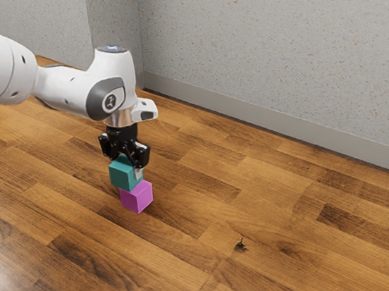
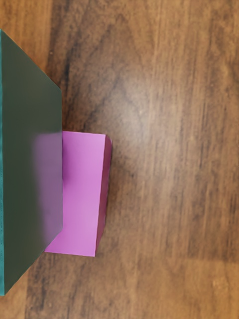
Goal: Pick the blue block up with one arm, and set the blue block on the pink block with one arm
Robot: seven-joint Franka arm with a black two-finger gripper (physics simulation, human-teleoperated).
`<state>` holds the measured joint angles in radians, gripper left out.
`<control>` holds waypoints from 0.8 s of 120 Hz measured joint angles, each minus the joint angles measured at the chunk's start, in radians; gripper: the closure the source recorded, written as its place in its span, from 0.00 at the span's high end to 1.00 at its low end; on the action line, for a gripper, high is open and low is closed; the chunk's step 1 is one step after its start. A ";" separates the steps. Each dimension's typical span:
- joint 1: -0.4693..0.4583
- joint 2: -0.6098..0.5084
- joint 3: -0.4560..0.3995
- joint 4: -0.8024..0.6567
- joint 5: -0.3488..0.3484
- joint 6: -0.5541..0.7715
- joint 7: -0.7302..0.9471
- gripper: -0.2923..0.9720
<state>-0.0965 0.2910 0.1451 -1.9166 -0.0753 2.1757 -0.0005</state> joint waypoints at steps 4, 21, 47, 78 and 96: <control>0.000 0.003 0.000 0.002 0.000 0.001 -0.003 0.53; -0.002 0.015 -0.003 0.017 0.003 0.002 -0.004 0.53; -0.002 0.025 -0.011 0.031 0.004 0.003 0.035 0.53; -0.002 0.029 -0.012 0.034 0.002 0.003 0.080 0.53; -0.002 0.036 -0.012 0.042 0.001 0.003 0.098 0.53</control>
<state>-0.0982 0.3274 0.1326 -1.8748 -0.0740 2.1783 0.0973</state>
